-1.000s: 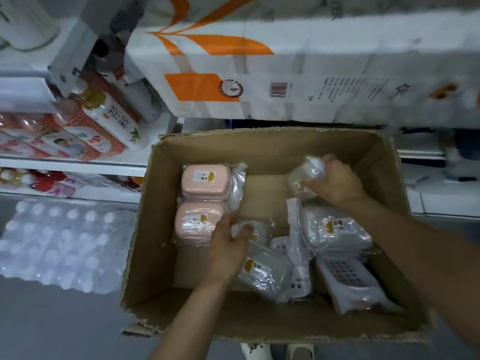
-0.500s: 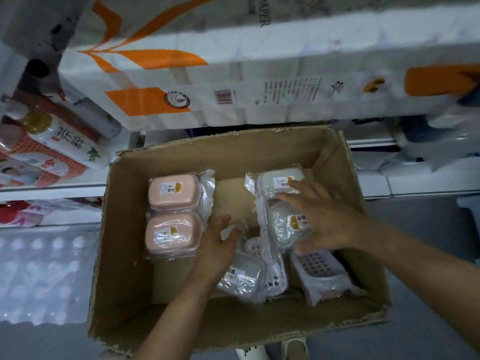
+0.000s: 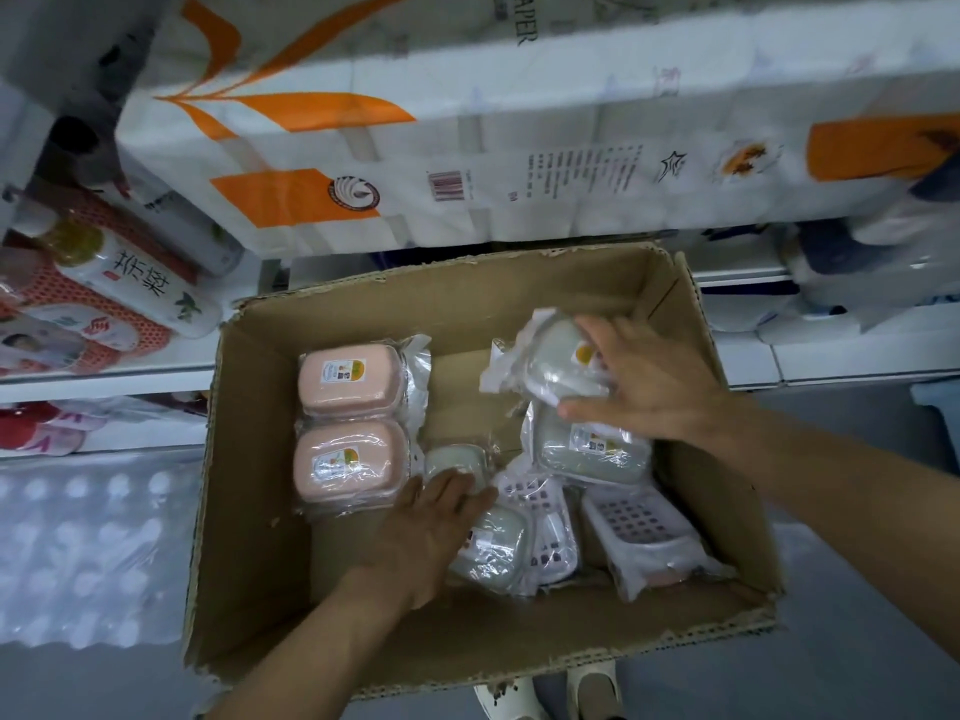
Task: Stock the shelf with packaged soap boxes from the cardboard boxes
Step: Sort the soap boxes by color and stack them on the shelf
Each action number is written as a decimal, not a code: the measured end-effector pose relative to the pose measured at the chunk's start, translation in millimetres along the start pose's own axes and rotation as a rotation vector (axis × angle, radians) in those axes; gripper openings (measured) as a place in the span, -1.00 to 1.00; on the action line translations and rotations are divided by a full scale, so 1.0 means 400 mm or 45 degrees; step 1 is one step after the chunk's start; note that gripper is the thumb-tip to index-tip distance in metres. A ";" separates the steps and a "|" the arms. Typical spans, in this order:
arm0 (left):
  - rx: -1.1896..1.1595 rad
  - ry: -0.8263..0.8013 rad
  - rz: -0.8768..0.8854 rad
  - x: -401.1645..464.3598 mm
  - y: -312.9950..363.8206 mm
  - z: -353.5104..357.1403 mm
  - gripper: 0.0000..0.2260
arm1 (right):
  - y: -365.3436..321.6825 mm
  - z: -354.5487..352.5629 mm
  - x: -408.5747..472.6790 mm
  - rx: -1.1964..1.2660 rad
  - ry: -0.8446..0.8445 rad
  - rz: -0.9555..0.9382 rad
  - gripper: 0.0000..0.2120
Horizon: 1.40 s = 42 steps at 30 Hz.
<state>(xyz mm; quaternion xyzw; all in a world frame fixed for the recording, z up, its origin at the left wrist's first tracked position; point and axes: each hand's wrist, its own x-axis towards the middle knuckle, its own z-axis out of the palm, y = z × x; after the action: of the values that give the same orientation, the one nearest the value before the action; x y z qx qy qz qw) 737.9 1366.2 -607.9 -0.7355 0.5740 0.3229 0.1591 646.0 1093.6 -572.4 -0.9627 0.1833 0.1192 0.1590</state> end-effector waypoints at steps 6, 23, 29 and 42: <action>-0.029 0.210 0.094 0.026 -0.030 0.036 -0.14 | 0.016 0.030 0.142 -0.145 -0.120 0.025 -0.18; -0.881 0.841 -0.373 0.184 -0.013 -0.238 -0.10 | -0.012 0.085 -0.146 -0.061 0.170 -0.013 -0.80; -0.368 0.671 -0.101 0.348 0.042 -0.328 -0.43 | -0.024 0.165 -0.176 -0.229 -0.017 -0.061 -0.39; -1.205 0.498 -0.413 0.021 0.086 -0.017 -0.68 | -0.009 0.065 -0.241 0.495 -0.487 0.008 -0.65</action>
<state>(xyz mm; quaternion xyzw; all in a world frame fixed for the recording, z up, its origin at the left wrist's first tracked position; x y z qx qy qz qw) 708.5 1345.8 -603.5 -0.8524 0.2637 0.3748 -0.2519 555.9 1136.3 -567.9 -0.8735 0.1726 0.2618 0.3723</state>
